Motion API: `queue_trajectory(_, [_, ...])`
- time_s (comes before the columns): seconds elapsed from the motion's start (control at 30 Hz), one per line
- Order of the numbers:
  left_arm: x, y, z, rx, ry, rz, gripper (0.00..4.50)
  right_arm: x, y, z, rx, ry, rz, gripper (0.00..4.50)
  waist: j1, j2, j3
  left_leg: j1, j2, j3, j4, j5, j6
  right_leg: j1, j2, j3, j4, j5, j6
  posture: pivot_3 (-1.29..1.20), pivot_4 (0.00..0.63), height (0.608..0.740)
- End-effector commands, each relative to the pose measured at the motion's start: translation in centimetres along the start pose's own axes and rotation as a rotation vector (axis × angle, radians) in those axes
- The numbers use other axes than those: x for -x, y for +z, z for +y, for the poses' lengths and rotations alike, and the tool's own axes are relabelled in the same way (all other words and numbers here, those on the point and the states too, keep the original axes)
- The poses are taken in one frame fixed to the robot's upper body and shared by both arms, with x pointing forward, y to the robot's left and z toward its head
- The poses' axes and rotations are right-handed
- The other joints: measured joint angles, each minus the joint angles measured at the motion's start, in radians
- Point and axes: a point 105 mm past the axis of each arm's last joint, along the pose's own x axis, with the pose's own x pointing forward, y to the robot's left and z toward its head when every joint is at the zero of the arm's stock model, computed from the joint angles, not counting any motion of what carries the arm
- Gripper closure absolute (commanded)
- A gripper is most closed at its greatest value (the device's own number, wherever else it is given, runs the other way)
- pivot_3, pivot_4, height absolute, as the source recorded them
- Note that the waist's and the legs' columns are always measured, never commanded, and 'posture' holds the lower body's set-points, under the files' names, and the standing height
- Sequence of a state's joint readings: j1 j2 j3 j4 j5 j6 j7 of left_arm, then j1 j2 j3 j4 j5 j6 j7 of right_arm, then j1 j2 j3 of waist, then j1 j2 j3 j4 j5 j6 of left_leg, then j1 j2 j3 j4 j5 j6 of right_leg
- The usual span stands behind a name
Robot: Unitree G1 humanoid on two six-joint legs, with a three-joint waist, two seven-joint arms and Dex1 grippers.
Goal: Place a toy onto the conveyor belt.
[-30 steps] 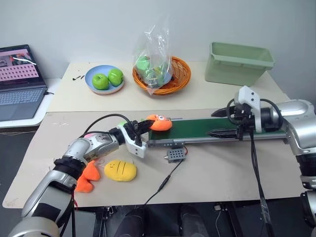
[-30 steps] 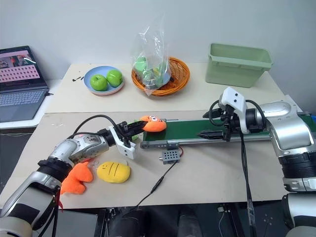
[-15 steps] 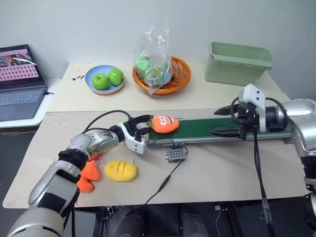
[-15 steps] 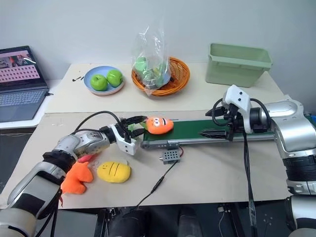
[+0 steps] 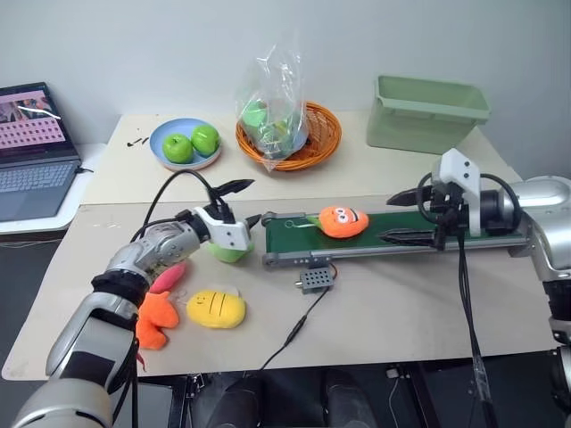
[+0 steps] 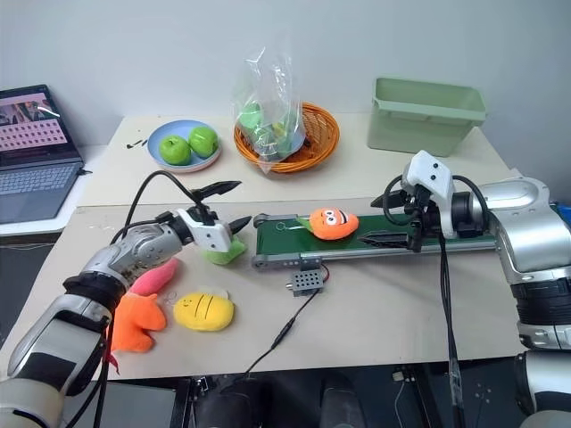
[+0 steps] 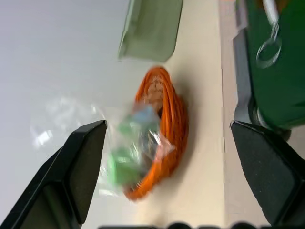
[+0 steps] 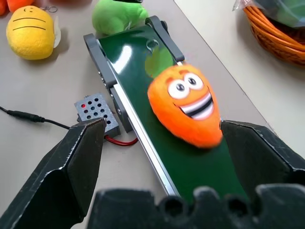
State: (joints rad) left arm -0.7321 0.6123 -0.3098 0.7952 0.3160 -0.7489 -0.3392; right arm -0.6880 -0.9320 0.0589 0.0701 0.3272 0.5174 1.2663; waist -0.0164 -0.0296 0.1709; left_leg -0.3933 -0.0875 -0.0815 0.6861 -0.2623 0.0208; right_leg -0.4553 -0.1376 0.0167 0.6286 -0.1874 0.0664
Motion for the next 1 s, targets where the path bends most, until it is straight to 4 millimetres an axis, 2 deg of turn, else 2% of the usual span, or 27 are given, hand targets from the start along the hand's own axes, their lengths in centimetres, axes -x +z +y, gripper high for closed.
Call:
queue_trajectory(0.03, [1.5,-0.7,2.1,0.325,0.017,0.005,0.08,0.6,1.2,-1.3,0.069,-0.049,-0.019,0.0,-0.004,0.0,0.0,0.0,0.0,0.0,0.0,0.0,0.0,0.0,0.0,0.0,0.0,0.0,0.0,0.0,0.15,0.74])
queue_trajectory(0.13, [3.2,-0.5,4.0,0.579,0.079,-0.018,0.08,0.1,1.1,-0.7,0.042,-0.011,-0.05,0.0,-0.005,0.0,0.0,0.0,0.001,0.0,0.002,-0.001,0.001,0.0,0.0,0.0,0.001,0.0,0.0,0.0,0.15,0.74])
queue_trajectory(0.27, [5.7,1.4,4.6,0.831,0.066,-0.082,0.08,-0.5,0.4,-0.2,0.021,0.013,-0.057,0.0,-0.01,0.0,0.0,-0.005,0.005,0.0,0.009,-0.002,0.003,-0.001,0.003,0.0,0.002,0.0,0.0,0.0,0.15,0.74])
queue_trajectory(0.4, [8.4,3.5,3.1,1.016,-0.047,-0.08,0.08,-1.3,0.7,0.3,0.004,0.051,-0.091,0.0,-0.023,0.0,0.0,-0.005,0.006,0.0,0.01,-0.002,0.003,-0.001,0.004,0.003,0.001,0.001,0.002,0.0,0.15,0.74])
queue_trajectory(0.47, [9.0,4.0,2.7,1.029,-0.067,-0.051,0.08,-1.7,0.8,0.4,0.005,0.065,-0.099,0.0,-0.023,0.001,0.0,-0.004,0.007,0.001,0.01,-0.003,0.003,-0.001,0.005,0.004,0.001,0.001,0.002,0.0,0.15,0.74])
queue_trajectory(0.7, [9.6,5.0,4.2,1.029,-0.018,-0.06,0.08,-2.5,1.5,0.6,0.023,0.102,-0.117,0.0,-0.011,0.001,0.0,-0.001,0.009,0.001,0.009,-0.001,0.0,0.001,0.008,0.003,0.001,0.006,-0.002,0.0,0.15,0.74])
queue_trajectory(0.83, [9.7,4.7,4.6,1.015,-0.019,-0.044,0.08,-2.7,1.8,0.8,0.042,0.129,-0.119,0.0,-0.011,0.001,0.0,0.0,0.01,0.003,0.009,-0.001,0.0,0.001,0.008,0.003,0.001,0.006,-0.002,0.0,0.15,0.74])
queue_trajectory(1.0, [9.8,4.6,5.0,1.019,-0.021,-0.043,0.08,-2.2,2.4,0.2,0.05,0.1,-0.142,0.0,-0.01,0.001,0.0,0.0,0.01,0.003,0.009,-0.001,0.0,0.001,0.008,0.004,0.0,0.006,-0.002,0.0,0.15,0.74])
